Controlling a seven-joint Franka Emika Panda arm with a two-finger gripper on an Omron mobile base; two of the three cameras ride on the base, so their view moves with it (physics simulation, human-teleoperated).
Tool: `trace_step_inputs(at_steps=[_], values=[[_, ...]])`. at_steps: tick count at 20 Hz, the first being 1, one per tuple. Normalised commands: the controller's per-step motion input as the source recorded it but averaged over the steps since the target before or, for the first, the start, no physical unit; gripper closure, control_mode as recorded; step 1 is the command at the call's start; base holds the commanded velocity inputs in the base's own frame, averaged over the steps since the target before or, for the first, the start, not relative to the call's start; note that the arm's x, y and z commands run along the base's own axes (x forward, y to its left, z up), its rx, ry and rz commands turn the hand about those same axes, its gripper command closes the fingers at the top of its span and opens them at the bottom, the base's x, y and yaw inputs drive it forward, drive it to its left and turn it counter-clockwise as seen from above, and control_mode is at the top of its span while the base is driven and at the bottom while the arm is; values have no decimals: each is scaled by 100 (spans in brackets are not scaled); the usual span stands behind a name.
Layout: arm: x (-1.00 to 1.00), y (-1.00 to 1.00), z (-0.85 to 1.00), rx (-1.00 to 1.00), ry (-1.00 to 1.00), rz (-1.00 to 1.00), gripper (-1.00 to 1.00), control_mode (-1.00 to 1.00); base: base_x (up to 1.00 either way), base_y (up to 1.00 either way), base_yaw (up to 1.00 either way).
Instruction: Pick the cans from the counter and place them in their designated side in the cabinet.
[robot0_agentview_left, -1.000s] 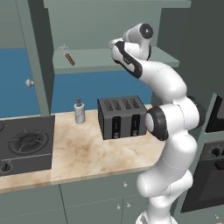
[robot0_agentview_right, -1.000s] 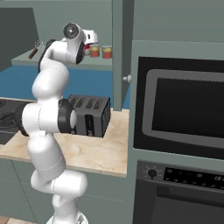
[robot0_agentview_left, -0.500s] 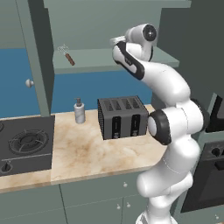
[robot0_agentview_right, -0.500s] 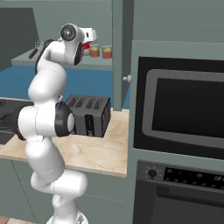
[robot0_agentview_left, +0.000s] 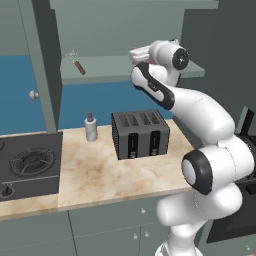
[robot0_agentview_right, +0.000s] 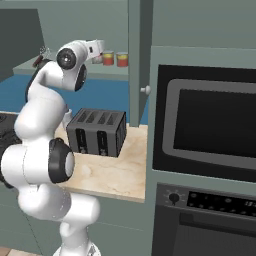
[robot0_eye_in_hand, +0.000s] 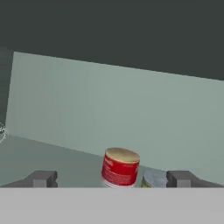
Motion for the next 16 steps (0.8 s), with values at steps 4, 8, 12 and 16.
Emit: trace_step_inputs(at_steps=[4,8,12,16], values=[[-89,0,0,0,-5,0,-100,-100,0,0,0],[-89,0,0,-2,0,0,-100,-100,0,0,0],[-79,2,0,-4,10,1,-100,-100,0,0,0],[-75,9,0,-5,17,4,-100,-100,0,0,0]])
